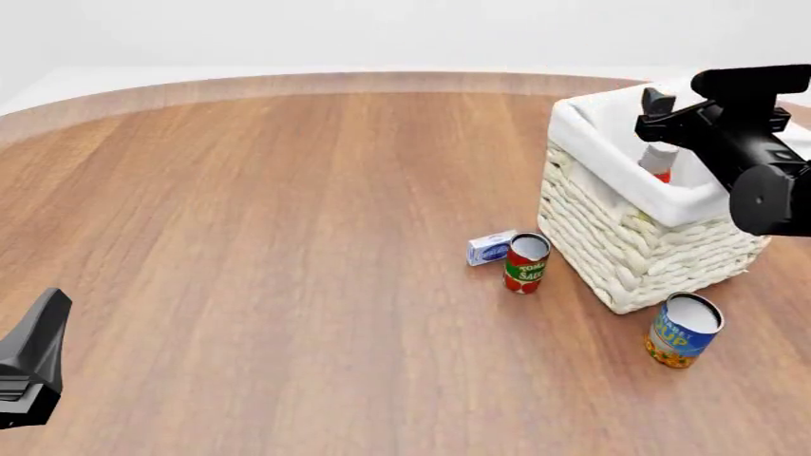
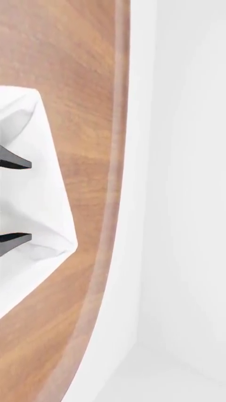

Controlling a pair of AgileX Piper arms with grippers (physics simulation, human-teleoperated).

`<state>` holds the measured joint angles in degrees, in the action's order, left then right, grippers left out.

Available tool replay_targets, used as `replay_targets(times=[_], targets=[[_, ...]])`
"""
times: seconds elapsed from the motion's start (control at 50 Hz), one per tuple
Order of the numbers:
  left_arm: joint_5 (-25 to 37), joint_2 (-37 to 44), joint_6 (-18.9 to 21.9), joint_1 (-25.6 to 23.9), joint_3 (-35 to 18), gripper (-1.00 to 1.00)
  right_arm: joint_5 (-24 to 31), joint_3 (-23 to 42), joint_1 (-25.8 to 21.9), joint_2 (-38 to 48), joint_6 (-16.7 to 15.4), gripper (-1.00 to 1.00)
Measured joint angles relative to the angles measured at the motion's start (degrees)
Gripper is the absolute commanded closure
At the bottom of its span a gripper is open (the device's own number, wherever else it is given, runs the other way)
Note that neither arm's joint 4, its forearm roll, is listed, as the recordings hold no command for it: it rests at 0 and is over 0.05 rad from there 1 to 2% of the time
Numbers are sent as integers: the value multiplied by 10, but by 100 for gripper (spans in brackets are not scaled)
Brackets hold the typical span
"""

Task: Pick up the ketchup, and put it in the basket.

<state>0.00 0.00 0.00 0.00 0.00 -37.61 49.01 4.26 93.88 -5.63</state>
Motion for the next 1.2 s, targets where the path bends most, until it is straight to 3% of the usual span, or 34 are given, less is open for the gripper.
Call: replay_targets(times=[1.2], targets=[[0, 0, 0, 0, 0, -100, -4, -32, -29, -85, 30, -100]])
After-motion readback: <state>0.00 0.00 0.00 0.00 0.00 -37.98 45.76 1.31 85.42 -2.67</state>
